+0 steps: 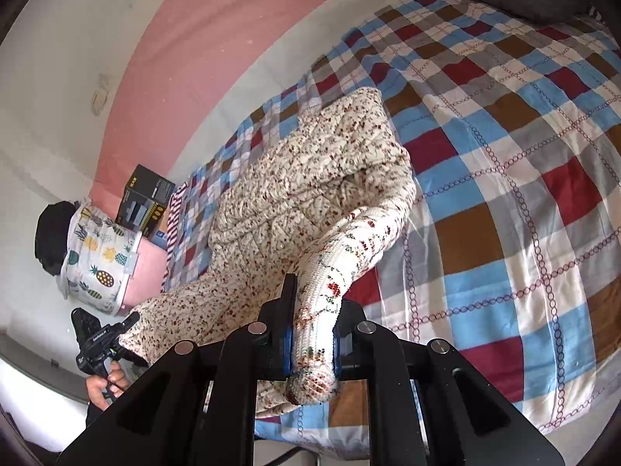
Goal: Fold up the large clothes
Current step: 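Lift the hem with both grippers and fold it toward the collar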
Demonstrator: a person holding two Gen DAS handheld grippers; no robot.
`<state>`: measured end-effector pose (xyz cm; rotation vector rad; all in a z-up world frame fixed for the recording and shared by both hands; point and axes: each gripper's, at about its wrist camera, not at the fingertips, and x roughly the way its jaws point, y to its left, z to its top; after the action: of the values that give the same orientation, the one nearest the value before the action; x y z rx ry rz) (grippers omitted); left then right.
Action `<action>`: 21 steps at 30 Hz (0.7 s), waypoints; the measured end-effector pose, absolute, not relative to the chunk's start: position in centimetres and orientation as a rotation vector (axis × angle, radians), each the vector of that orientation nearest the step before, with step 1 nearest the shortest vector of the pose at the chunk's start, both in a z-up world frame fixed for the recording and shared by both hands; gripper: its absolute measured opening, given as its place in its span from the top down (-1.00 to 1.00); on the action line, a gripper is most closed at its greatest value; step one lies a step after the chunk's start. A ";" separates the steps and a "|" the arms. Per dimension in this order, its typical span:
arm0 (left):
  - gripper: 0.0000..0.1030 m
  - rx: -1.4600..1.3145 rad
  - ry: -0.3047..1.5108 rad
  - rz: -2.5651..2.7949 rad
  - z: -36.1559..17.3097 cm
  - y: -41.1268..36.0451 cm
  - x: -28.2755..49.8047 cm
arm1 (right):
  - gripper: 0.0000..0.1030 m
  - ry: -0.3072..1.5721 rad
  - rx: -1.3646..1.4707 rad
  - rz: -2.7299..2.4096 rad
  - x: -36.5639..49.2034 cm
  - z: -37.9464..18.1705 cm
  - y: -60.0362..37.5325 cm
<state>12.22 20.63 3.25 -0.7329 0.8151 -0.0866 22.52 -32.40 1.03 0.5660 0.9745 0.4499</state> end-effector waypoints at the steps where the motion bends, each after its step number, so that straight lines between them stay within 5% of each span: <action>1: 0.72 -0.743 0.802 -0.082 3.6 21.0 12.7 | 0.73 0.961 0.571 0.450 23.1 1.6 -32.5; 21: 0.72 -0.770 0.733 -0.036 6.7 25.8 30.1 | 0.73 0.884 0.606 0.383 41.6 5.1 -31.3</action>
<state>30.09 25.84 6.74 -0.7699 0.7333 -0.0358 41.60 -31.35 5.09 0.6055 0.8836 0.3828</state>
